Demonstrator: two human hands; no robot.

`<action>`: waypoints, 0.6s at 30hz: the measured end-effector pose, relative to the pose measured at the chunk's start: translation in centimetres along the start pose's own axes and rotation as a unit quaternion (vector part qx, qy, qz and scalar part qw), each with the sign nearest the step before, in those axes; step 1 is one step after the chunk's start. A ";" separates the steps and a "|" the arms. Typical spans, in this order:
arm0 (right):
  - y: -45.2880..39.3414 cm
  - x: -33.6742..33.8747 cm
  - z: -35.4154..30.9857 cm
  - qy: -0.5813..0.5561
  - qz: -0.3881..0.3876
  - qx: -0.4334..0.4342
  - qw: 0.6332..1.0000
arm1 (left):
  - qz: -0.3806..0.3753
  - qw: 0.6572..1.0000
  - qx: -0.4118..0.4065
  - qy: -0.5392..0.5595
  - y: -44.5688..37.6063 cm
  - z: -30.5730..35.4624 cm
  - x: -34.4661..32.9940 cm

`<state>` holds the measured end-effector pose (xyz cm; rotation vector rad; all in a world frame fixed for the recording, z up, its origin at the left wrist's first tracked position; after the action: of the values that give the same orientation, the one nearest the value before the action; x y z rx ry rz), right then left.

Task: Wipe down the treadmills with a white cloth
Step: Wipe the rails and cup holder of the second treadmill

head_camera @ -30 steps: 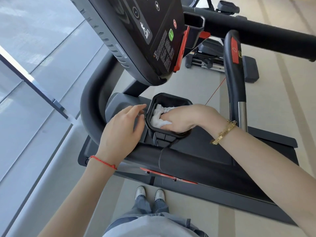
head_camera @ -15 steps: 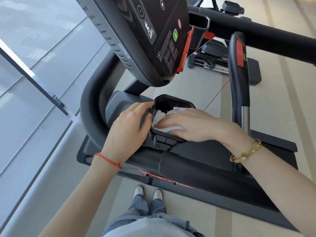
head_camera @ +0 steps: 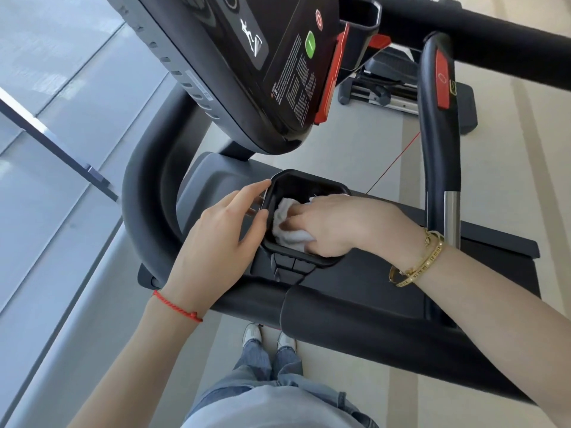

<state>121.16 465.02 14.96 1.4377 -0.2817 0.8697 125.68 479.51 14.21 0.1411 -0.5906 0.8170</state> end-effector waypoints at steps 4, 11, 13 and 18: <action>0.1 0.7 0.5 -0.058 0.007 -0.028 0.998 | 0.006 1.000 0.006 0.011 -0.1 -0.1 0.1; 2.0 0.3 0.8 -0.171 0.125 -0.008 0.977 | 0.000 1.000 0.005 0.018 -0.2 -0.3 -0.1; 3.1 0.1 0.4 -0.230 0.188 -0.011 0.955 | 0.002 1.000 0.002 0.021 -0.2 -0.3 -0.1; 5.1 -1.8 -1.0 -0.248 0.311 -0.058 0.916 | 0.001 0.999 -0.006 0.031 -0.3 -0.4 -0.2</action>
<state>116.23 464.83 17.36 1.4568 -1.2073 0.9522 125.91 479.33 13.82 0.1039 -0.5365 0.8174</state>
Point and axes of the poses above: each hand's wrist, its own y-axis away from the middle knuckle, its own x-axis out of the back of the hand, z = x × y, the point moved 4 cm from there along -y, towards the middle knuckle, and after that the axes turned 13 degrees about y, right-handed, at the moved point
